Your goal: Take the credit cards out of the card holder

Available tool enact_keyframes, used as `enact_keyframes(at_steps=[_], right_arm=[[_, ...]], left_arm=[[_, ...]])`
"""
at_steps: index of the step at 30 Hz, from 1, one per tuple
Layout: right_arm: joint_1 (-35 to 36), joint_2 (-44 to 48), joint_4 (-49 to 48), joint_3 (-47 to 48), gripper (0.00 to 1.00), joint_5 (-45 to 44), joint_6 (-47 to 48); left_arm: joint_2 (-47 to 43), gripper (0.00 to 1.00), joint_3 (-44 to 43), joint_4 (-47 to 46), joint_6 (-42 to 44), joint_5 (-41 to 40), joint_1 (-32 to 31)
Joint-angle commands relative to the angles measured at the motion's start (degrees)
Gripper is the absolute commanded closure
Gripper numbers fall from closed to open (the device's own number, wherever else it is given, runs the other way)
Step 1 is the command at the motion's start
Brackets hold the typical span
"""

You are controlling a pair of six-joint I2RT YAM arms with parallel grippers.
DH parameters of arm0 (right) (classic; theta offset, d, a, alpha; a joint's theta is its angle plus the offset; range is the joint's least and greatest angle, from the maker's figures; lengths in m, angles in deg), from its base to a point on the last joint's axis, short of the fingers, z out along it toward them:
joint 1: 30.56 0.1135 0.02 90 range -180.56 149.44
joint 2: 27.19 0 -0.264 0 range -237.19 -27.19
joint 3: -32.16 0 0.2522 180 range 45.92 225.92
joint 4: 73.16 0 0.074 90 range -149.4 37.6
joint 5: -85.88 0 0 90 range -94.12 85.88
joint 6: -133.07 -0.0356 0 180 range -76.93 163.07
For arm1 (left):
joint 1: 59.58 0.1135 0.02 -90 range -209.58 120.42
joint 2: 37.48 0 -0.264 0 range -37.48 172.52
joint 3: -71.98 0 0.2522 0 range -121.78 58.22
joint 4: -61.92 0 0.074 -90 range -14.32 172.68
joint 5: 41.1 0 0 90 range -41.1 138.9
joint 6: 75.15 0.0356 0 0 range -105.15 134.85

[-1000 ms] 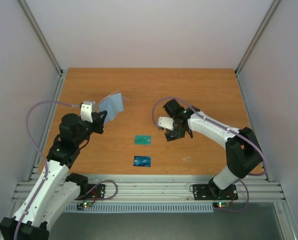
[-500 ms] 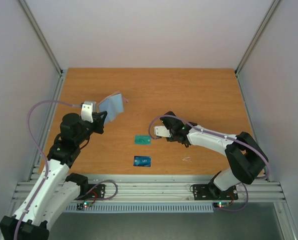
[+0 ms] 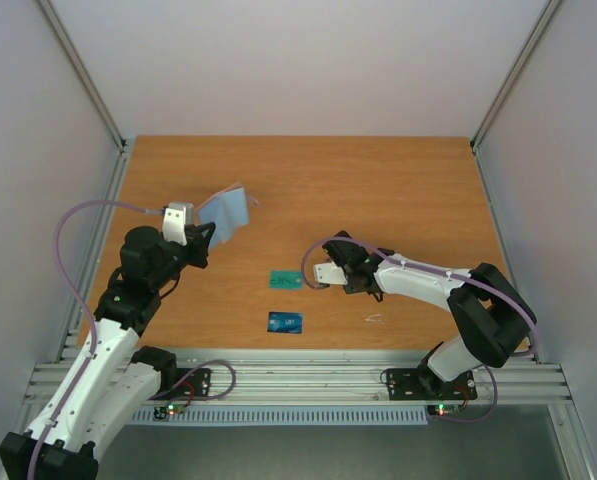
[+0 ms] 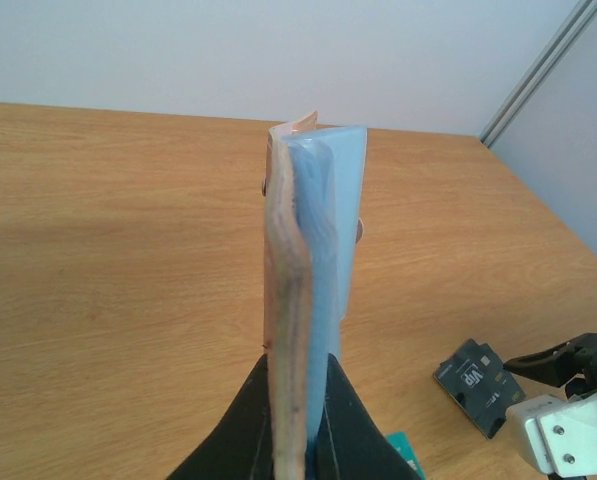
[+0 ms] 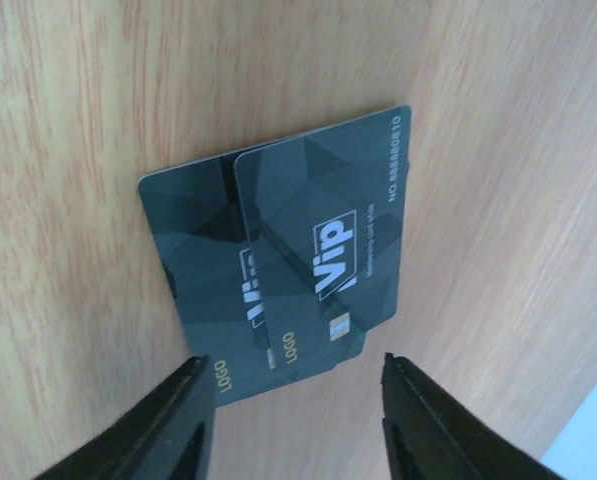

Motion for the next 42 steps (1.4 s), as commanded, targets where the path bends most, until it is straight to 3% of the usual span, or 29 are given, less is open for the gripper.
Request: enact_keyframes(at_steps=[1, 5, 9, 11, 12, 14, 17, 19, 21, 25, 27, 28, 31, 32, 33, 34, 36, 38, 42], right_arm=[[0.7, 2.7, 2.1, -0.5, 0.47, -2.1, -0.6], [0.9, 7.5, 5.0, 4.5, 0.4, -1.2, -5.0], [0.6, 13.0, 8.0, 16.4, 0.38, 9.7, -18.4], [-0.6, 15.0, 7.0, 21.3, 0.38, 18.9, -27.0], [-2.2, 16.1, 5.7, 23.0, 0.35, 29.0, -31.7], [-4.9, 16.9, 1.9, 25.6, 0.26, 45.7, -40.9], [-5.6, 13.5, 0.8, 32.1, 0.02, 61.7, -49.9], [-5.4, 9.6, 2.9, 37.3, 0.01, 68.7, -55.7], [-4.4, 6.6, 4.9, 40.4, 0.02, 72.6, -56.4], [-3.4, 3.7, 7.4, 42.8, 0.03, 71.6, -56.7], [-3.4, 1.9, 9.7, 44.4, 0.1, 72.2, -56.9], [-3.4, 1.0, 11.0, 45.2, 0.22, 73.0, -56.9], [-3.6, -0.6, 13.3, 47.0, 0.91, 76.6, -57.4], [-3.7, -0.7, 12.9, 46.8, 0.98, 77.3, -58.0], [-4.1, -0.7, 12.5, 46.5, 0.99, 77.9, -58.7], [-4.8, -0.7, 11.7, 46.1, 0.99, 78.3, -60.5], [-7.1, -1.3, 9.9, 45.4, 0.99, 78.2, -65.5], [-9.9, -3.8, 10.6, 46.1, 0.99, 77.7, -70.7], [-13.6, -11.4, 23.2, 52.7, 0.99, 67.2, -75.9]], left_arm=[[-0.9, 1.0, 0.2, -3.3, 1.1, 1.8, 0.1], [-1.3, 1.0, 0.3, -5.7, 0.8, 7.6, 0.0], [-1.7, 1.0, 0.9, -13.4, -1.0, 17.2, 0.1], [-1.8, 1.0, 1.3, -17.5, -2.1, 21.3, 0.1], [-1.9, 1.0, 1.4, -18.9, -2.6, 23.0, 0.1], [-1.8, 1.0, 1.5, -20.7, -2.4, 26.4, 0.1], [-1.9, 1.0, 1.4, -21.6, -0.7, 31.0, 0.1], [-2.2, 1.0, 1.4, -21.9, -0.6, 31.8, 0.1], [-2.4, 1.0, 1.5, -23.0, -0.9, 33.1, 0.1], [-2.7, 1.0, 1.8, -25.0, -2.0, 35.8, 0.1], [-2.8, 1.0, 1.9, -25.1, -2.3, 36.1, 0.1], [-3.0, 1.0, 1.9, -25.0, -2.3, 36.0, 0.1], [-3.1, 1.0, 1.9, -24.8, -2.9, 34.8, 0.1], [-3.1, 1.0, 1.8, -24.5, -3.2, 34.0, 0.1], [-3.1, 0.97, 1.9, -24.2, -3.6, 32.6, 0.1], [-3.1, 0.87, 1.9, -23.3, -4.5, 30.2, 0.1], [-3.1, 0.49, 2.1, -20.2, -6.6, 21.2, 0.0], [-2.6, 0.27, 2.0, -14.4, -10.4, 8.0, 0.0], [-1.5, 0.17, 2.5, -2.1, -15.9, -15.2, 0.4]])
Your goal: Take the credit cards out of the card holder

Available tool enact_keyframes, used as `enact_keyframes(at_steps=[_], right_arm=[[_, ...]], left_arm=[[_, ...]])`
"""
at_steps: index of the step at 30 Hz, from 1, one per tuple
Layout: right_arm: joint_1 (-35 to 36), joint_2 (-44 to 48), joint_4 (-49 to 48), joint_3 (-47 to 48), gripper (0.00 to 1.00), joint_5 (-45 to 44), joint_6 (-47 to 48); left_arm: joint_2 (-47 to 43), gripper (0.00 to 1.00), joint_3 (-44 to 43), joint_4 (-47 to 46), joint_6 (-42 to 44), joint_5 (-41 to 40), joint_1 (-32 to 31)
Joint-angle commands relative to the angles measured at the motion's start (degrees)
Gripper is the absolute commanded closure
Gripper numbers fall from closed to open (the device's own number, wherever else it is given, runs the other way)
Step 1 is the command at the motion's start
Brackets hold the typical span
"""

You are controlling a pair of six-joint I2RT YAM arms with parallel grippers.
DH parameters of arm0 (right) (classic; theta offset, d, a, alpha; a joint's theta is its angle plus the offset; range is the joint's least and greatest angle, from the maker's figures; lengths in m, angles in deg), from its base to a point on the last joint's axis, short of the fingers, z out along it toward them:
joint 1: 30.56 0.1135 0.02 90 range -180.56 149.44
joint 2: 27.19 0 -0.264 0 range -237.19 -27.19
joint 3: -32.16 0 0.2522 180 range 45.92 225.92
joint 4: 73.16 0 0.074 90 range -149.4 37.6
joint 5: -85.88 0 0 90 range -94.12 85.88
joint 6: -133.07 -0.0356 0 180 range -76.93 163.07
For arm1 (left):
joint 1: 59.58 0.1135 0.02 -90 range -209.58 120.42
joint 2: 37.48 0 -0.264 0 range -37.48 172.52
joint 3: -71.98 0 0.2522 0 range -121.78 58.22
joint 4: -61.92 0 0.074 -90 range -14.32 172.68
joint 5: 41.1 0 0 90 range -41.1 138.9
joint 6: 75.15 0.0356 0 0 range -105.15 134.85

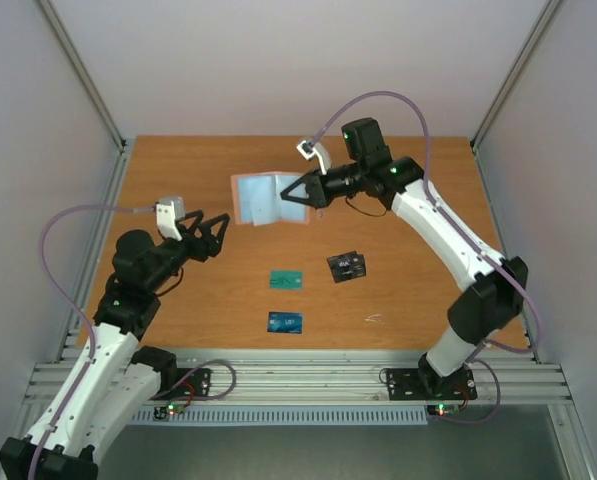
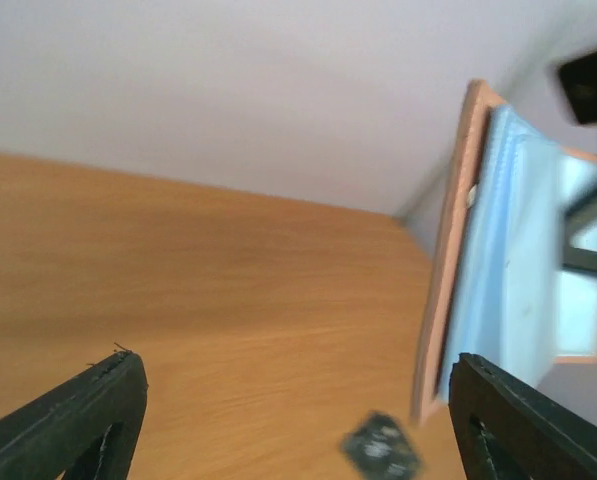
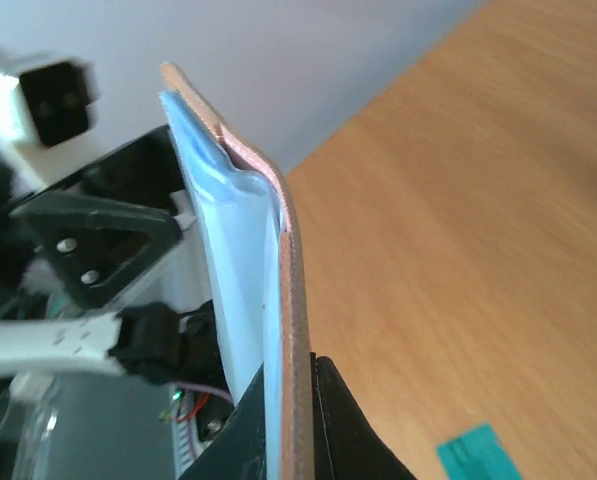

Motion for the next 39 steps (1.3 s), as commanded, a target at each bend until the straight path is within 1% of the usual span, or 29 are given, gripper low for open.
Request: enact_keyframes(at_steps=[1, 3, 5, 8, 15, 16, 17, 18, 20, 21, 22, 24, 25, 26, 30, 31, 32, 34, 36, 37, 39], right_arm=[[-3.3, -9.1, 13.4, 7.5, 0.99, -9.0, -9.0], [-3.5, -13.9, 18.1, 11.2, 0.99, -10.3, -9.9], [-3.5, -17.7, 19.6, 13.6, 0.99, -10.6, -10.5], [-3.5, -23.0, 19.3, 16.5, 0.99, -11.2, -11.9], [-3.6, -36.8, 17.5, 23.4, 0.99, -9.2, -17.1], [-3.6, -38.3, 17.5, 24.3, 0.97, -9.1, -17.7], [-3.8, -39.7, 17.7, 25.2, 0.92, -9.2, -18.1], [-4.2, -40.7, 18.2, 25.8, 0.85, -10.0, -18.5], [-5.2, -41.5, 18.6, 25.3, 0.73, -12.5, -19.0], [-5.8, -41.2, 18.5, 24.5, 0.66, -13.9, -19.2], [-6.5, -40.8, 18.4, 23.8, 0.55, -15.4, -19.3], [-8.0, -39.3, 18.9, 22.6, 0.34, -17.6, -19.0], [-8.9, -38.1, 18.7, 21.6, 0.09, -18.7, -18.8], [-9.8, -36.2, 18.1, 19.8, 0.03, -20.2, -18.5], [-15.5, -25.4, 11.7, 10.0, 0.02, -24.6, -17.6], [-17.1, -22.1, 9.7, 7.4, 0.02, -25.1, -16.9], [-19.0, -17.7, 7.8, 5.2, 0.02, -25.3, -15.8], [-22.4, -10.6, 2.9, -1.6, 0.02, -26.1, -12.9], [-26.7, -2.4, -4.7, -9.7, 0.01, -26.9, -10.4], [-28.4, 1.8, -10.1, -14.2, 0.02, -28.4, -9.6], [-31.8, 9.1, -17.6, -22.5, 0.02, -32.8, -8.0]], left_arm=[[0.6, 0.16, 1.8, 12.2, -6.3, -27.1, 0.6], [0.3, 0.16, 2.7, 13.6, -5.2, -28.0, 0.8], [0.1, 0.15, 3.7, 14.6, -5.9, -28.6, 1.0], [-0.1, 0.15, 5.7, 14.0, -7.6, -28.6, 1.4], [-0.5, 0.13, 10.0, 12.2, -8.2, -30.5, 2.6], [-0.6, 0.13, 10.3, 12.2, -8.3, -31.0, 2.7], [-0.7, 0.13, 10.5, 12.3, -8.3, -31.3, 2.9], [-0.8, 0.12, 10.6, 12.5, -8.3, -31.5, 3.0], [-1.1, 0.12, 10.7, 12.7, -8.4, -31.7, 3.3], [-1.3, 0.12, 10.7, 12.7, -8.4, -31.7, 3.5], [-1.4, 0.12, 10.7, 12.8, -8.3, -31.7, 3.6], [-1.5, 0.12, 10.7, 13.0, -8.6, -32.0, 3.8], [-1.6, 0.11, 10.8, 13.1, -8.7, -32.2, 3.9], [-1.6, 0.12, 10.8, 13.2, -8.7, -32.5, 4.0], [-1.6, 0.1, 11.1, 13.2, -8.5, -33.6, 4.4], [-1.6, 0.09, 11.2, 13.0, -8.5, -34.0, 4.6], [-1.5, 0.02, 11.4, 12.6, -8.5, -34.3, 4.7], [-1.3, 0.01, 11.6, 11.7, -7.9, -35.5, 5.0], [-1.2, 0.01, 12.0, 9.9, -6.9, -36.9, 5.4], [-1.1, 0.01, 12.4, 8.3, -5.5, -37.2, 5.9], [-0.7, 0.01, 13.5, 4.4, -2.4, -37.8, 6.8]])
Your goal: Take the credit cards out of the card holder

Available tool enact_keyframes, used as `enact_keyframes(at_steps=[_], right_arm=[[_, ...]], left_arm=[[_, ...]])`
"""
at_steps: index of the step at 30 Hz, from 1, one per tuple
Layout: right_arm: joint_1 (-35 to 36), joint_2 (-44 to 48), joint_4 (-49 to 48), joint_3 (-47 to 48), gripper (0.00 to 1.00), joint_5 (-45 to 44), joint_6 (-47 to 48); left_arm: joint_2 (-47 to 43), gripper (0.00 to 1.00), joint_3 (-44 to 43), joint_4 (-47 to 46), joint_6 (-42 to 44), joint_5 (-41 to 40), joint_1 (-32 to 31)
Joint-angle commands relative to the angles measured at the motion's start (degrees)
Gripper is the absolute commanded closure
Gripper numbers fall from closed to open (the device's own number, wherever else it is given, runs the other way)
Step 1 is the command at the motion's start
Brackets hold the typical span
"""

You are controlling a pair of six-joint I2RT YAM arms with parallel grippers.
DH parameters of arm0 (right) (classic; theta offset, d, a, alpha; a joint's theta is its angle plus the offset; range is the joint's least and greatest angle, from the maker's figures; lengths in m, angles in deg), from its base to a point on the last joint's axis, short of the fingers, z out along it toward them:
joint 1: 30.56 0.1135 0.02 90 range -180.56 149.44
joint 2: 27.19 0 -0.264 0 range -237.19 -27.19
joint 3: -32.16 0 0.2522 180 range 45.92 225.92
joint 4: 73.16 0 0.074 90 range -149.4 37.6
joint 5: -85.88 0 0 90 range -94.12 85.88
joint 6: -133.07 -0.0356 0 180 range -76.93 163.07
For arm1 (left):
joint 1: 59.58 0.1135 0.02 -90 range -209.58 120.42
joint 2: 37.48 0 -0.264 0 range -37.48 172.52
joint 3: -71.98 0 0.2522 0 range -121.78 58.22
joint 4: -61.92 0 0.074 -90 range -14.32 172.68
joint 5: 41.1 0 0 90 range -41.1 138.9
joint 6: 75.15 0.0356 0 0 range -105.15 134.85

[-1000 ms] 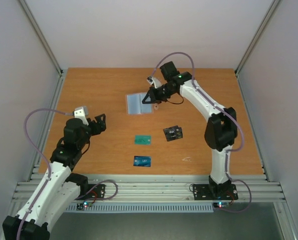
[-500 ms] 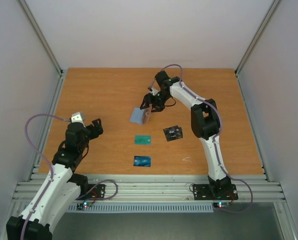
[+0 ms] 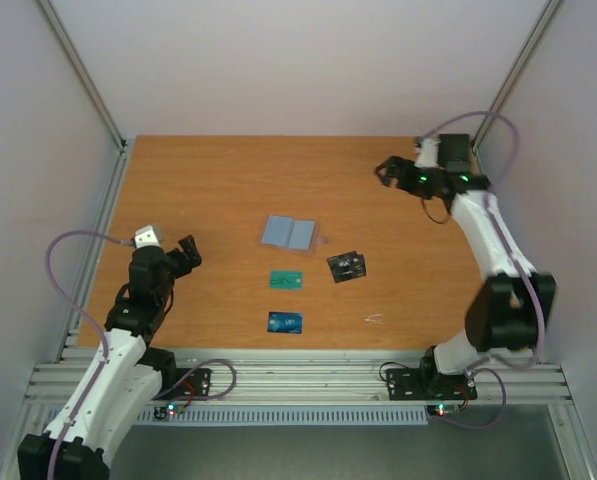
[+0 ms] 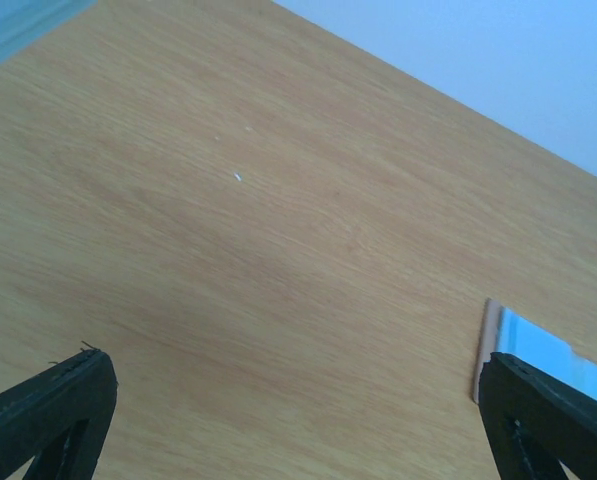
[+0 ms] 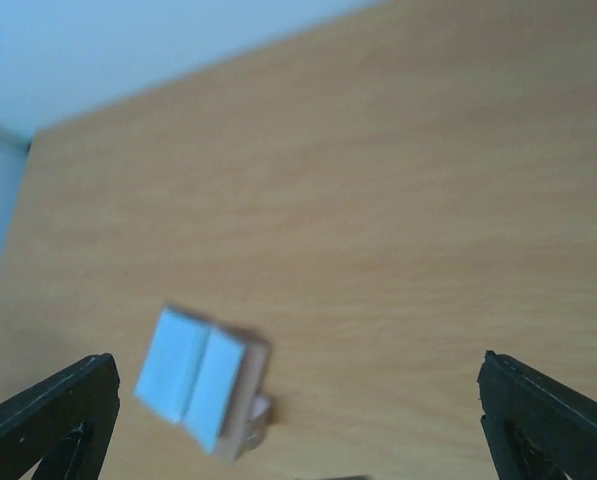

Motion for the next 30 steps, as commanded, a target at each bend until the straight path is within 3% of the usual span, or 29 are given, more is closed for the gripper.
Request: enact_keyframes(at_steps=[1, 4, 9, 12, 13, 15, 20, 22, 28, 30], right_arm=[[-5.6, 14.8, -19.6, -15.7, 0.01, -10.3, 6.5], [-6.4, 21.7, -27.4, -26.4, 0.02, -22.7, 10.0], [-8.7, 29.7, -42.4, -44.2, 0.02, -24.8, 11.3], [-8.7, 31.1, -60.8, -56.7, 0.01, -25.5, 12.3], [-8.7, 30.2, -71.3, -60.8, 0.02, -25.0, 13.1], [-8.8, 26.5, -83.3, -66.3, 0.01, -25.9, 13.6], [-8.7, 20.7, -89.1, -70.0, 0.02, -27.3, 13.0], [-8.7, 18.4, -90.7, -70.2, 0.02, -27.2, 12.6], [-8.8, 0.1, -112.2, -71.2, 0.01, -25.4, 13.3], [-8.8, 3.6, -104.9, -69.5, 0.02, -24.7, 13.4]], left_arm=[[0.5, 0.01, 2.5, -10.7, 6.5, -3.6, 2.1], [1.6, 0.0, 3.5, -16.6, 9.3, -2.3, 4.3], [4.4, 0.01, 6.6, -26.0, 16.5, 0.6, 6.8], [6.4, 0.01, 9.1, -30.2, 20.5, 0.8, 7.5], [7.1, 0.01, 10.1, -32.1, 21.9, 0.5, 7.7], [8.8, 0.01, 11.9, -35.5, 24.5, -0.8, 7.9], [13.2, 0.01, 13.3, -40.1, 18.8, -11.5, 7.9], [15.6, 0.01, 13.8, -43.8, 17.4, -10.7, 7.9], [26.5, 0.01, 11.4, -54.5, 20.5, -6.1, 7.9], [30.9, 0.01, 9.4, -56.3, 22.5, -6.1, 7.9]])
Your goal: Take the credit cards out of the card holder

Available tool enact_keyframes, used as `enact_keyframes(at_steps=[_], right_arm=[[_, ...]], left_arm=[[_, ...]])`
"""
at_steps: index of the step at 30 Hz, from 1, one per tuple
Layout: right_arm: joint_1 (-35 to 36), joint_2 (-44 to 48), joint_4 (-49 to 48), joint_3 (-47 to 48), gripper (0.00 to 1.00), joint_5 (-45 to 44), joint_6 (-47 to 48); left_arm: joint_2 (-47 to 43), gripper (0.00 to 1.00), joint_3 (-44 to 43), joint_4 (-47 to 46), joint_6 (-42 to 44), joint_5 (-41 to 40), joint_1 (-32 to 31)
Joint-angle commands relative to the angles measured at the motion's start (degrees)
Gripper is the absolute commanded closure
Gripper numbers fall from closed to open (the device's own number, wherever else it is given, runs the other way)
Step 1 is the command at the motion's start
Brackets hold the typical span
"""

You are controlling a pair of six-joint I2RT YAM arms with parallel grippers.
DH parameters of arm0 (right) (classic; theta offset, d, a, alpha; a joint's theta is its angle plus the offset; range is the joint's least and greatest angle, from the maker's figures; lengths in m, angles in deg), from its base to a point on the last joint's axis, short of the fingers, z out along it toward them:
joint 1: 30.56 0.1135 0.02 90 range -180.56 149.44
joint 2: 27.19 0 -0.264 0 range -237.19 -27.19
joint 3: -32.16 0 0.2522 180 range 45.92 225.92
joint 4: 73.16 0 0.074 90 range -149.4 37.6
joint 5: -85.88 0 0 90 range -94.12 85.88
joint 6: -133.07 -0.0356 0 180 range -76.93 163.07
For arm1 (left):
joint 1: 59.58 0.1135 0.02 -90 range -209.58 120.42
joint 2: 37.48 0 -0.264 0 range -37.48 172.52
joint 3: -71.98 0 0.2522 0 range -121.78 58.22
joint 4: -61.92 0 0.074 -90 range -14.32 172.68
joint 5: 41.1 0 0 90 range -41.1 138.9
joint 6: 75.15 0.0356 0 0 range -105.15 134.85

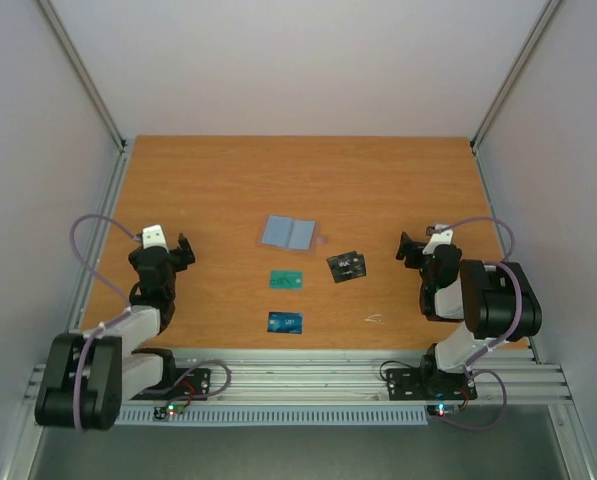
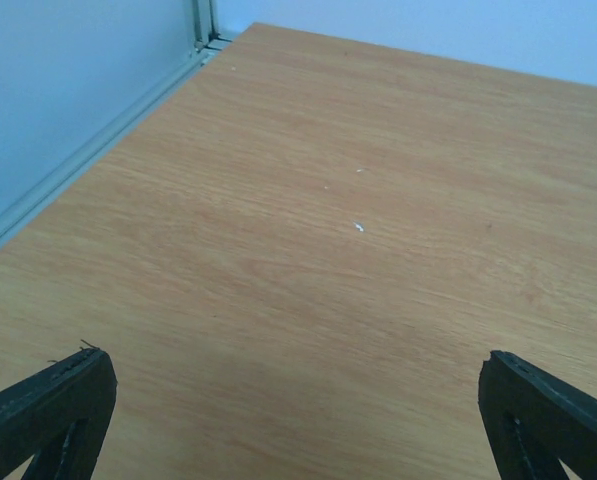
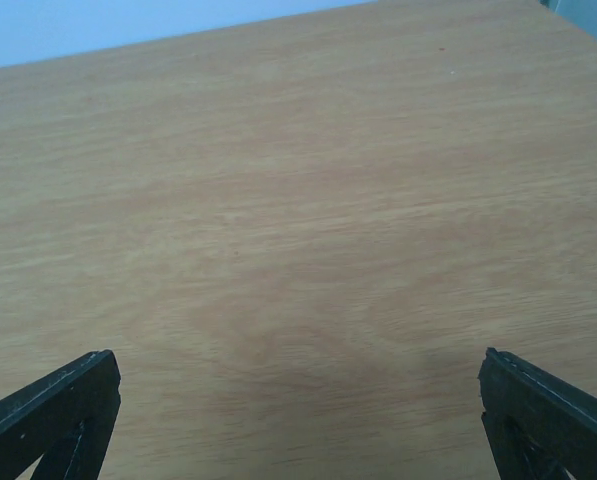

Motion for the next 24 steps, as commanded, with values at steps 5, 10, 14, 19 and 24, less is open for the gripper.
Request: enact_keyframes(at_steps=[5, 10, 14, 19, 24], right_arm=[[-0.3, -0.2, -2.6, 3.2, 0.02, 1.8, 1.5], [-0.5, 0.0, 4.8, 6.9, 0.01, 4.3, 2.2], [-0.4, 0.3, 12.1, 10.5, 0.01, 4.7, 2.5], [-0.4, 0.3, 11.9, 10.4, 0.02, 4.7, 2.5], [-0.4, 0.3, 11.9, 10.4, 0.02, 4.7, 2.5]], left_arm=[[21.3, 0.01, -10.4, -17.8, 6.1, 5.8, 0.3], [27.5, 0.01, -12.6, -20.1, 10.4, 16.1, 0.3], [27.9, 0.01, -12.9, -20.5, 11.8, 16.6, 0.3], [28.2, 0.01, -13.2, -20.1, 11.5, 16.0, 0.3], [28.1, 0.01, -13.2, -20.1, 11.6, 16.0, 0.3]])
